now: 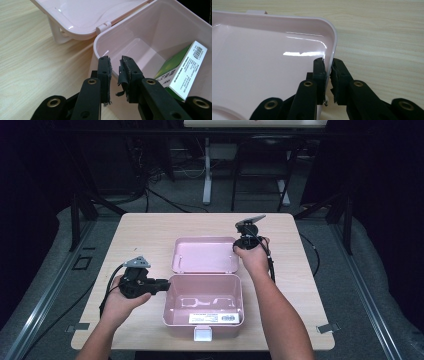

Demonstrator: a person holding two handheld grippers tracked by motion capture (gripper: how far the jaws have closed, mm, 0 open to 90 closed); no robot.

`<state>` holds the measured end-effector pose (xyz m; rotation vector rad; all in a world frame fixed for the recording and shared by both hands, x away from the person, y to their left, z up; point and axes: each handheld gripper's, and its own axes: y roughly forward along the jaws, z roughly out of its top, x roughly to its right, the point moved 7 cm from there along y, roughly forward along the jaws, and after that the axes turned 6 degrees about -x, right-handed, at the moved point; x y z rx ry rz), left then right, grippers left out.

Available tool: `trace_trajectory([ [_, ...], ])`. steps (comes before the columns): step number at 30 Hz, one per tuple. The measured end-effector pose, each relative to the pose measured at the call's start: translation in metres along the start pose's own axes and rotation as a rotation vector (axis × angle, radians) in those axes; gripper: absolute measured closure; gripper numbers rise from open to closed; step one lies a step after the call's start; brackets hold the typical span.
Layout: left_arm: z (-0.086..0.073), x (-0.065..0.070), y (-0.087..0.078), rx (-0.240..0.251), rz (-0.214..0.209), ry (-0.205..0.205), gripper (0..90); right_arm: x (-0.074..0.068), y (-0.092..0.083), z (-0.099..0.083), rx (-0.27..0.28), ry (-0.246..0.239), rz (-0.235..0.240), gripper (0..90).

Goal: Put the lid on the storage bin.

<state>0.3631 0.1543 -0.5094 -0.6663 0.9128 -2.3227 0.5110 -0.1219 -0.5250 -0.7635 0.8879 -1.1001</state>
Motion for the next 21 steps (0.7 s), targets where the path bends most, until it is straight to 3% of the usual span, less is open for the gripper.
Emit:
trace_trajectory([
  [10, 0.0, 0.0, 0.0, -0.002, 0.001, -0.002, 78.0, -0.003, -0.009, 0.002, 0.028, -0.019, -0.004, 82.9],
  [21, 0.0, 0.0, 0.0, 0.0, 0.003, -0.005, 78.0, -0.008, -0.033, 0.007, 0.116, -0.045, 0.002, 84.4],
])
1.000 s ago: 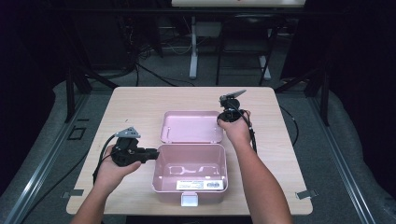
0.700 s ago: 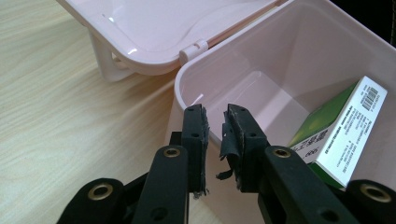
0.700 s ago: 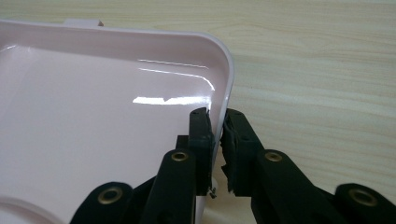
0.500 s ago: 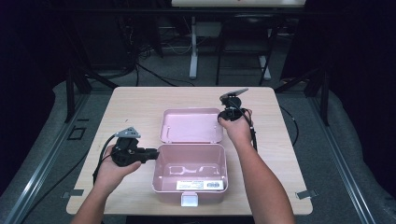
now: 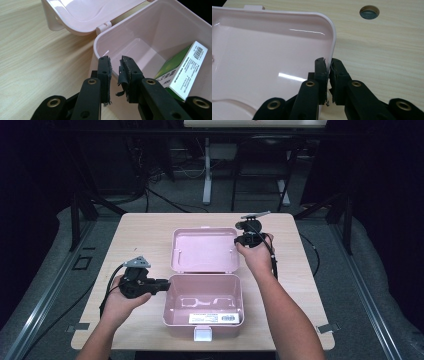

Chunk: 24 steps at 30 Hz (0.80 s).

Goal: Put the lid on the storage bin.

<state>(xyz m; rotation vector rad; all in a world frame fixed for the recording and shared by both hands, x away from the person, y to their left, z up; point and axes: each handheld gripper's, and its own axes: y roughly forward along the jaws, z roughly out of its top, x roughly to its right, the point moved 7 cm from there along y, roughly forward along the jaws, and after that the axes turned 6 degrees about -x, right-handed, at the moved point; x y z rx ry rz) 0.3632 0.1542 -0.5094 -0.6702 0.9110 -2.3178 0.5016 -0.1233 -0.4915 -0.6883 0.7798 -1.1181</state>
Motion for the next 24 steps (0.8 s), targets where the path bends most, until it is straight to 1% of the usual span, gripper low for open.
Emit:
trace_trajectory([
  [7, 0.0, 0.0, 0.0, -0.002, 0.003, 0.0, 78.1, -0.005, -0.013, 0.002, 0.05, -0.042, -0.023, 84.9],
  [11, 0.0, 0.0, 0.0, 0.001, 0.007, -0.002, 78.1, -0.008, -0.023, 0.003, 0.066, -0.07, -0.023, 84.9],
  [16, 0.0, 0.0, 0.0, 0.004, 0.007, -0.007, 78.2, -0.01, -0.034, 0.003, 0.087, -0.087, -0.013, 85.2],
  [19, 0.0, -0.001, 0.0, 0.009, 0.008, -0.012, 78.3, -0.012, -0.043, 0.003, 0.106, -0.1, 0.002, 85.3],
  [21, -0.001, -0.001, 0.0, 0.013, 0.004, -0.025, 78.4, -0.013, -0.049, 0.001, 0.118, -0.113, 0.01, 85.4],
  [24, -0.001, -0.001, 0.0, 0.017, 0.003, -0.033, 78.6, -0.015, -0.058, -0.001, 0.144, -0.126, 0.027, 85.6],
])
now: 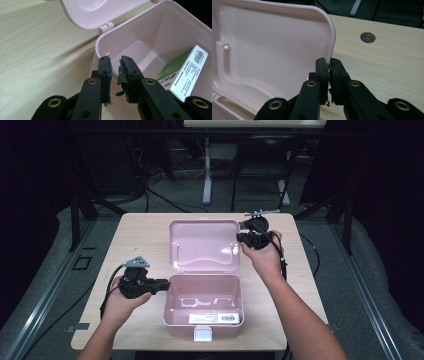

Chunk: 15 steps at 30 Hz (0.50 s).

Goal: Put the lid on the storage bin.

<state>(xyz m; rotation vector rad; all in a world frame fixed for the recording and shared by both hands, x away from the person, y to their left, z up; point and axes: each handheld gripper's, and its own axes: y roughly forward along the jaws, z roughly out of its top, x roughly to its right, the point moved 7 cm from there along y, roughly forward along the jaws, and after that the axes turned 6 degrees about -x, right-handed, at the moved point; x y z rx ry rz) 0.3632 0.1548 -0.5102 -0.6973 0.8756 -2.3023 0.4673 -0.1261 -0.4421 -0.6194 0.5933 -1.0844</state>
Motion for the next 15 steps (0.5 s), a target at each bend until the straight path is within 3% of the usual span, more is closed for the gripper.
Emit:
trace_trajectory([
  [15, -0.001, 0.004, 0.0, 0.013, 0.062, -0.035, 79.5, -0.008, -0.029, -0.007, 0.059, -0.082, 0.04, 85.7],
])
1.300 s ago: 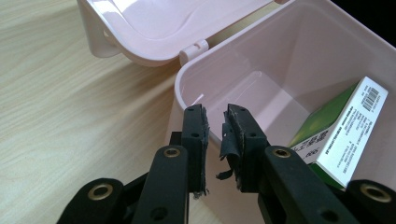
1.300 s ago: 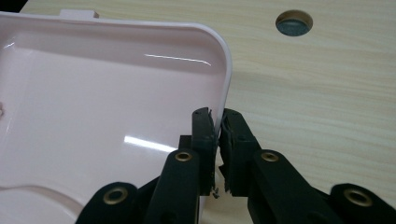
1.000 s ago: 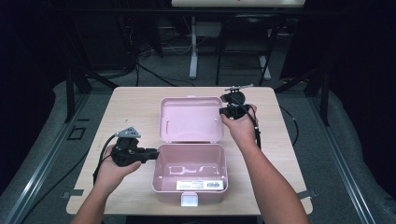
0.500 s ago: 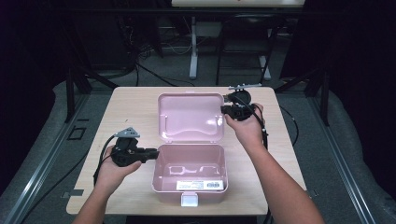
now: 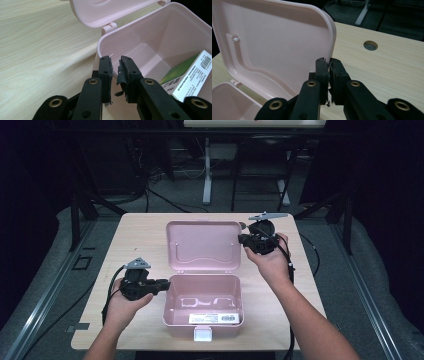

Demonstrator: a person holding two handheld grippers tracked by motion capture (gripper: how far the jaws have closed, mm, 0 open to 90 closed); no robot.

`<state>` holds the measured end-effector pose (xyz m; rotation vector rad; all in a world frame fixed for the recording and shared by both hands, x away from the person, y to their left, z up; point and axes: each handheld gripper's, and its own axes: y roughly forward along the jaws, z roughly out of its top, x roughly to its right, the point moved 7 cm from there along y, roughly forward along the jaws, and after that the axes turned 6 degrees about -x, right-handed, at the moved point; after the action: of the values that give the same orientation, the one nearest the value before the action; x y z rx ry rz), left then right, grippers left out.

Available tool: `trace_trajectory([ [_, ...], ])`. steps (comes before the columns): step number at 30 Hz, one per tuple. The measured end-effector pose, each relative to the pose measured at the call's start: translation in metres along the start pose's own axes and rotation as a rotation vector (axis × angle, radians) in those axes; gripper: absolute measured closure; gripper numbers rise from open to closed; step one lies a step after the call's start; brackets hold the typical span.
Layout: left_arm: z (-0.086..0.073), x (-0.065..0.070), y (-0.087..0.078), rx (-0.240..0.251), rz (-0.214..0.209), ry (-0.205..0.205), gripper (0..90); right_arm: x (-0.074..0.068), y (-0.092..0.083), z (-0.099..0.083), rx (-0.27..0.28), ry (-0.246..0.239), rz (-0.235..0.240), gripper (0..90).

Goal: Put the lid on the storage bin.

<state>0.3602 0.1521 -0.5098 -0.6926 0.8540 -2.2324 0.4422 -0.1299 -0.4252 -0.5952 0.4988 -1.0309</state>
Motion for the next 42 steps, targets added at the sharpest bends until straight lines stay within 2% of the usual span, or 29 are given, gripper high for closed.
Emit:
trace_trajectory([
  [5, 0.003, 0.001, -0.001, 0.009, 0.014, 0.007, 80.3, -0.002, -0.005, -0.002, 0.022, -0.015, 0.004, 85.7],
  [7, 0.007, 0.003, -0.003, 0.022, 0.006, 0.008, 80.0, -0.002, -0.007, -0.003, 0.03, -0.015, 0.008, 85.7],
  [14, 0.027, 0.003, -0.013, 0.064, 0.007, 0.038, 78.5, -0.004, -0.011, -0.005, 0.039, -0.019, 0.012, 85.8],
  [16, 0.035, 0.001, -0.019, 0.09, 0.002, 0.032, 79.9, -0.004, -0.012, -0.005, 0.047, -0.018, 0.016, 85.8],
  [21, 0.05, -0.005, -0.029, 0.111, 0.011, 0.028, 80.4, -0.005, -0.013, -0.007, 0.054, -0.017, 0.023, 86.0],
  [29, 0.071, -0.015, -0.043, 0.151, 0.063, 0.038, 78.0, -0.006, -0.018, -0.009, 0.062, -0.023, 0.034, 86.0],
  [31, 0.076, -0.017, -0.047, 0.166, 0.093, 0.047, 76.1, -0.007, -0.019, -0.009, 0.064, -0.024, 0.035, 86.1],
  [33, 0.08, -0.018, -0.05, 0.174, 0.105, 0.052, 74.5, -0.007, -0.02, -0.01, 0.066, -0.024, 0.037, 86.1],
  [37, 0.085, -0.021, -0.05, 0.177, 0.128, 0.061, 72.5, -0.008, -0.021, -0.011, 0.069, -0.027, 0.037, 86.2],
  [42, 0.091, -0.023, -0.046, 0.182, 0.13, 0.053, 72.1, -0.008, -0.023, -0.012, 0.072, -0.027, 0.04, 86.2],
])
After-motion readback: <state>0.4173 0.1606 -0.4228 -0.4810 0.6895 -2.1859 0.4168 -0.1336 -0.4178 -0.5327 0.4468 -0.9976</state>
